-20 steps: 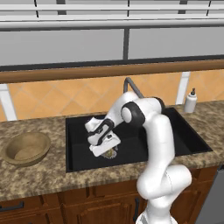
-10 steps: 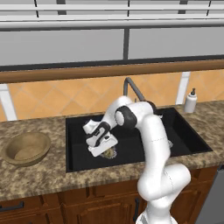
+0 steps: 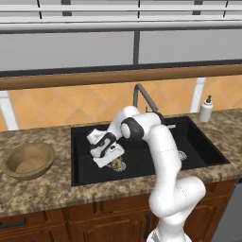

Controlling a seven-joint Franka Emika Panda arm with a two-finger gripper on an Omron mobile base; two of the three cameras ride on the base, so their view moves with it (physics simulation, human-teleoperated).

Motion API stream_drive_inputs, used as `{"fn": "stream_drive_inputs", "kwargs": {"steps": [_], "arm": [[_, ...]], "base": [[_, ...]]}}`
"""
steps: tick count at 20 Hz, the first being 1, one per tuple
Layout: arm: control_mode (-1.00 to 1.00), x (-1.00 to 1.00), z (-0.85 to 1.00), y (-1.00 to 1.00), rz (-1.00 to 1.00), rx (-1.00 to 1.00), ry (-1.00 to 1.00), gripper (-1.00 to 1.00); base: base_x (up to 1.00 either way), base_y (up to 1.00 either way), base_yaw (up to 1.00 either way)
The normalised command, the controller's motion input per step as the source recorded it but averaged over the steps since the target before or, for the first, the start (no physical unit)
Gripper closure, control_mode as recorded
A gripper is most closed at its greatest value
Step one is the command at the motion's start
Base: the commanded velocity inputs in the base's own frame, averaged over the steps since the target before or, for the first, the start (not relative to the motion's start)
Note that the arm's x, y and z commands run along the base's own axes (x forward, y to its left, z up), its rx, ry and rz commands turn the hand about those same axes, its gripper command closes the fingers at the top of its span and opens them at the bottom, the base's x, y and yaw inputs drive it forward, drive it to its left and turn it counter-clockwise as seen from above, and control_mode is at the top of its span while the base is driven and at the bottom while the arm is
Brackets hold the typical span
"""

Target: Pick the onion from the sink and place it in the bowl. Then pick the bowl and place it in the microwave. Then close the microwave door and press the start button.

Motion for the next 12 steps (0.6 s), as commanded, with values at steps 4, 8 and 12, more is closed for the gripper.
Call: {"fn": "stream_drive_inputs", "kwargs": {"steps": [4, 8, 12], "arm": [[-1.00, -0.50, 0.40, -0.02, 0.00, 0.05, -0.02, 1.00], [-1.00, -0.80, 1.00, 0.00, 0.03, 0.07, -0.12, 1.00], [-1.00, -0.76, 1.00, 0.14, 0.10, 0.12, -0.09, 1.00]], "base": [[0.00, 0.00, 0.00], [0.00, 0.00, 0.00], [0.00, 0.00, 0.00]]}}
